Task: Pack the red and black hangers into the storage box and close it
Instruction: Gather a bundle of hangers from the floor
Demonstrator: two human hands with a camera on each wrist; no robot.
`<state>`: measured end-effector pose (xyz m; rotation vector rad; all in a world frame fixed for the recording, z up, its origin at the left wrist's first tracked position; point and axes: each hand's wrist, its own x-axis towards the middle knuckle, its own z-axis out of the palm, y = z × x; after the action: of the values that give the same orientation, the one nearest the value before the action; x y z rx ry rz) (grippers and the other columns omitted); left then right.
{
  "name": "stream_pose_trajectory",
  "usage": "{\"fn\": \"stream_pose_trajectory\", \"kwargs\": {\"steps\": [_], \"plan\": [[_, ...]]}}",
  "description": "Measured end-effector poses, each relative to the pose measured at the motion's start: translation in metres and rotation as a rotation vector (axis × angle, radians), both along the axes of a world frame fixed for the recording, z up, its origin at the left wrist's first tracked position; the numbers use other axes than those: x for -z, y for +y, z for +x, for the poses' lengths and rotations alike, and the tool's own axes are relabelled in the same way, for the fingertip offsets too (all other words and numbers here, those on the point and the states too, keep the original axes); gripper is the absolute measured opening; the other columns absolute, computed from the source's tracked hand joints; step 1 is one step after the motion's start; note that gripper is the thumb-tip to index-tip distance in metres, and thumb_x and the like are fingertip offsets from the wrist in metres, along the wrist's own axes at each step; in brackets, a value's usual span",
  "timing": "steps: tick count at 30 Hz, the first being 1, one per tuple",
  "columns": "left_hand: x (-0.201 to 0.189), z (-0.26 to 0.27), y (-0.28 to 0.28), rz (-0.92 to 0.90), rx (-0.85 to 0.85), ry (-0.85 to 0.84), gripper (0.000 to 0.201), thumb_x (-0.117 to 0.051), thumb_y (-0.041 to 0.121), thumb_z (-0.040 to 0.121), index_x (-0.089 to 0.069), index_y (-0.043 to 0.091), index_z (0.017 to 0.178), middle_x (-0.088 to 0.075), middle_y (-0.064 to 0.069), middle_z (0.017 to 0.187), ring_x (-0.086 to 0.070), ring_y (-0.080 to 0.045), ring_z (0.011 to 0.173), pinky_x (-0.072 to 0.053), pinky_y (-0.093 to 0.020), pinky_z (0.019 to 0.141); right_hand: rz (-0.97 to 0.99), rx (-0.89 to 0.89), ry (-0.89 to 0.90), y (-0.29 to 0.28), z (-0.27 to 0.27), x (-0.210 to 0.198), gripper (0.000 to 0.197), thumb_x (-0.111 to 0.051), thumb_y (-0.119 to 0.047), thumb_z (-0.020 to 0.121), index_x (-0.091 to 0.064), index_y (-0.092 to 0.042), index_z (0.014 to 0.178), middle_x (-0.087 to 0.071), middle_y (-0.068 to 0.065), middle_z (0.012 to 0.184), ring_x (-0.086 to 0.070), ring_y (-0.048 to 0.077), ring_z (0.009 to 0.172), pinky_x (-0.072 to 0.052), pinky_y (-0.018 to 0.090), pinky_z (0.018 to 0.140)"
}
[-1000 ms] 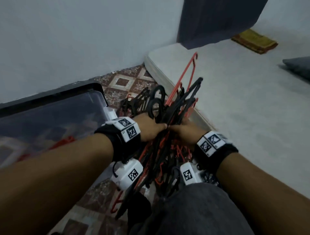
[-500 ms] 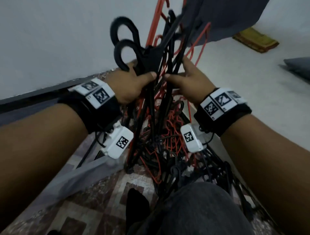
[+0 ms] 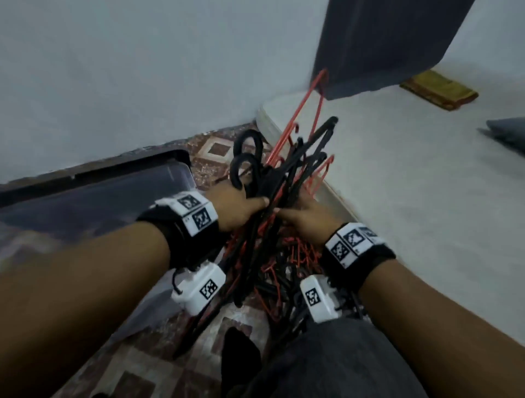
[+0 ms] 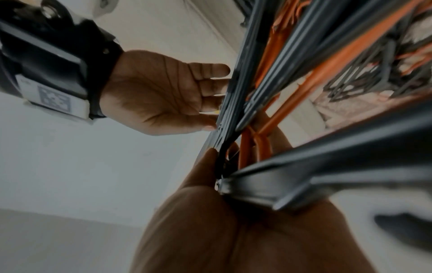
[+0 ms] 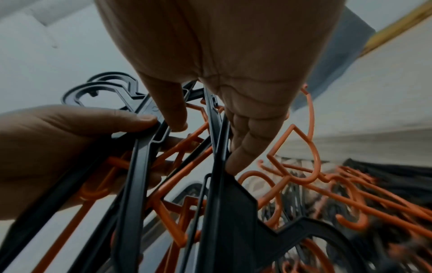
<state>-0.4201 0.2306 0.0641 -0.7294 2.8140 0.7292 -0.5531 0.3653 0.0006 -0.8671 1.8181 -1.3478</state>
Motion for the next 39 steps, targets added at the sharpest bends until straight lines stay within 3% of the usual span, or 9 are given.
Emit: {"fn": "stream_pose_trajectory", "kwargs": {"steps": [4, 9, 12, 17, 21, 26, 30, 34, 39], "plan": [[0.045, -0.001, 0.011, 0.100, -0.161, 0.032, 0.036, -0.048, 0.042, 0.100, -0.063, 0.016, 0.118, -0.040, 0.009, 0.058, -0.040, -0.011, 0.050, -0.028, -0.021, 0.044, 0.120, -0.058, -0.027, -0.008, -0.004, 0.039, 0.075, -0.069, -0.021, 0.089, -0.027, -0.028, 0.149, -0.066, 0.004, 0.125, -0.069, 0.024, 0.104, -0.058, 0.047, 0.087], [0.077, -0.004, 0.013, 0.318, -0.407, 0.123, 0.050, -0.050, 0.049, 0.096, -0.060, 0.003, 0.112, -0.069, -0.018, 0.094, -0.068, -0.037, 0.091, -0.055, -0.047, 0.083, 0.149, -0.120, 0.057, -0.022, -0.012, 0.062, 0.088, -0.067, -0.030, 0.086, -0.014, -0.036, 0.155, -0.062, 0.003, 0.133, -0.064, 0.025, 0.114, -0.051, 0.050, 0.099], [0.076, -0.009, 0.007, 0.271, -0.400, 0.340, 0.044, -0.051, 0.057, 0.093, -0.059, 0.015, 0.102, -0.070, -0.024, 0.094, -0.068, -0.038, 0.082, -0.055, -0.053, 0.079, -0.098, -0.037, 0.125, -0.027, -0.019, 0.060, 0.078, -0.063, -0.019, 0.091, -0.021, -0.030, 0.156, -0.045, -0.004, 0.151, -0.044, 0.012, 0.138, -0.033, 0.041, 0.117], [0.070, -0.023, -0.003, 0.481, -0.476, 0.446, 0.061, -0.062, 0.054, 0.088, -0.054, 0.012, 0.131, -0.070, -0.016, 0.107, -0.069, -0.035, 0.097, -0.057, -0.049, 0.084, -0.171, -0.049, 0.086, -0.035, -0.027, 0.040, 0.072, -0.057, -0.014, 0.093, -0.024, -0.028, 0.156, -0.045, -0.005, 0.151, -0.044, 0.009, 0.137, -0.034, 0.040, 0.116], [0.080, -0.022, -0.002, 0.497, -0.418, 0.538, 0.017, -0.074, 0.044, 0.078, -0.070, 0.059, 0.085, -0.072, 0.028, 0.081, -0.069, 0.007, 0.078, -0.052, -0.009, 0.065, -0.093, -0.065, 0.209, -0.028, -0.002, 0.033, 0.085, -0.052, -0.017, 0.091, -0.001, -0.029, 0.158, -0.036, -0.005, 0.155, -0.051, 0.010, 0.128, -0.042, 0.023, 0.107], [0.081, -0.015, -0.007, 0.523, -0.392, 0.658, 0.024, -0.074, 0.034, 0.078, -0.072, 0.039, 0.101, -0.074, 0.012, 0.104, -0.069, -0.008, 0.100, -0.052, -0.031, 0.091, -0.063, -0.143, 0.276, -0.033, 0.007, 0.026, 0.092, -0.049, -0.007, 0.088, 0.011, -0.017, 0.157, -0.011, 0.004, 0.166, -0.013, 0.013, 0.151, -0.018, 0.026, 0.121], [0.076, -0.010, -0.015, 0.496, -0.420, 0.740, 0.020, -0.073, 0.012, 0.086, -0.071, 0.028, 0.097, -0.074, 0.001, 0.097, -0.070, -0.018, 0.095, -0.055, -0.037, 0.088, -0.114, -0.107, 0.261, -0.030, 0.002, 0.028, 0.084, -0.049, -0.011, 0.088, -0.009, -0.035, 0.157, -0.054, -0.002, 0.142, -0.063, -0.001, 0.096, -0.049, 0.015, 0.078], [0.068, -0.006, -0.028, 0.534, -0.439, 0.714, 0.015, -0.076, 0.021, 0.081, -0.072, 0.027, 0.094, -0.075, 0.001, 0.087, -0.072, -0.017, 0.085, -0.057, -0.037, 0.082, -0.149, 0.231, 0.296, -0.025, -0.026, 0.040, 0.038, -0.058, -0.014, 0.090, -0.065, -0.034, 0.122, -0.070, -0.016, 0.110, -0.066, -0.002, 0.092, -0.054, 0.020, 0.083], [0.063, -0.003, -0.037, 0.588, -0.453, 0.686, 0.041, -0.079, 0.048, 0.063, -0.074, 0.028, 0.099, -0.074, -0.008, 0.099, -0.070, -0.030, 0.098, -0.051, -0.054, 0.096, 0.196, 0.712, 0.293, -0.001, -0.084, 0.065, 0.031, -0.065, -0.026, 0.081, -0.057, -0.023, 0.111, -0.063, -0.007, 0.081, -0.055, 0.003, 0.063, -0.047, 0.026, 0.056]]}}
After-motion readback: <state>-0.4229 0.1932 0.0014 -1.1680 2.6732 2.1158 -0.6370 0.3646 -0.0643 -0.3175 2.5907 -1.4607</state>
